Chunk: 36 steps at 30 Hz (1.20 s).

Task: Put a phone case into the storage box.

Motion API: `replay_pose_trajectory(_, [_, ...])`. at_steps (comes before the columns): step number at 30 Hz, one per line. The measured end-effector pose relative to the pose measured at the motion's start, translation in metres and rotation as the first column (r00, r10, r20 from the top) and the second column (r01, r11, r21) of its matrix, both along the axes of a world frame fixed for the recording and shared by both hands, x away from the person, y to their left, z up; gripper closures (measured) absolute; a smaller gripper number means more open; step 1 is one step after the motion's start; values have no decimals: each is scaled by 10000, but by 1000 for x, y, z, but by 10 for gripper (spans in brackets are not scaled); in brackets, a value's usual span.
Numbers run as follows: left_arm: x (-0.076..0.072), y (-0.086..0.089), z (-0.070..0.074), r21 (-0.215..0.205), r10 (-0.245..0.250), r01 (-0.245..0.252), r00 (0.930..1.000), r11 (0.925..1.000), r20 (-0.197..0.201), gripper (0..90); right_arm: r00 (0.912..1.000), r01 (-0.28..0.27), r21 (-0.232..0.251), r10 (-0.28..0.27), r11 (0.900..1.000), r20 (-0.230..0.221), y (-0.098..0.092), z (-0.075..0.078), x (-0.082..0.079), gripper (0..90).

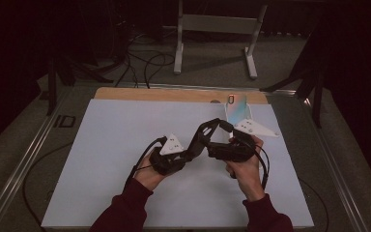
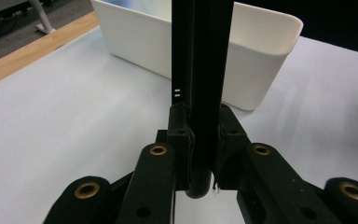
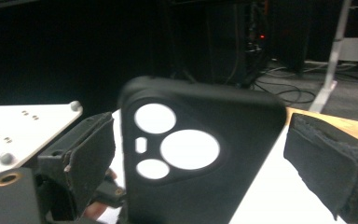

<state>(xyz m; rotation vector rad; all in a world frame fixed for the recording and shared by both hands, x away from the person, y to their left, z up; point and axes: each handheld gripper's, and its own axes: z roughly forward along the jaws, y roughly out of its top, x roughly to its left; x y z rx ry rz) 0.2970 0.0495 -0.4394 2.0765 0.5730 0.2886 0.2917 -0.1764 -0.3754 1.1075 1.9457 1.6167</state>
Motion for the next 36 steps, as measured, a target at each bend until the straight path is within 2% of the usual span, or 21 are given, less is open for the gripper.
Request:
replay_pose_trajectory(11, [-2, -4, 2, -221, -251, 252, 9997, 9994, 64, 805, 9993, -42, 533, 62, 9986, -362, 3, -4, 7, 83])
replay_pose_trajectory(21, [-3, -5, 3, -268, -364, 366, 9993, 9990, 91, 805, 9990, 126, 246, -115, 9996, -440, 5, -3, 5, 116])
replay_pose_trajectory(36, [-2, -5, 2, -291, -357, 359, 9993, 9989, 79, 792, 9983, 237, 282, -222, 9993, -540, 6, -2, 4, 135])
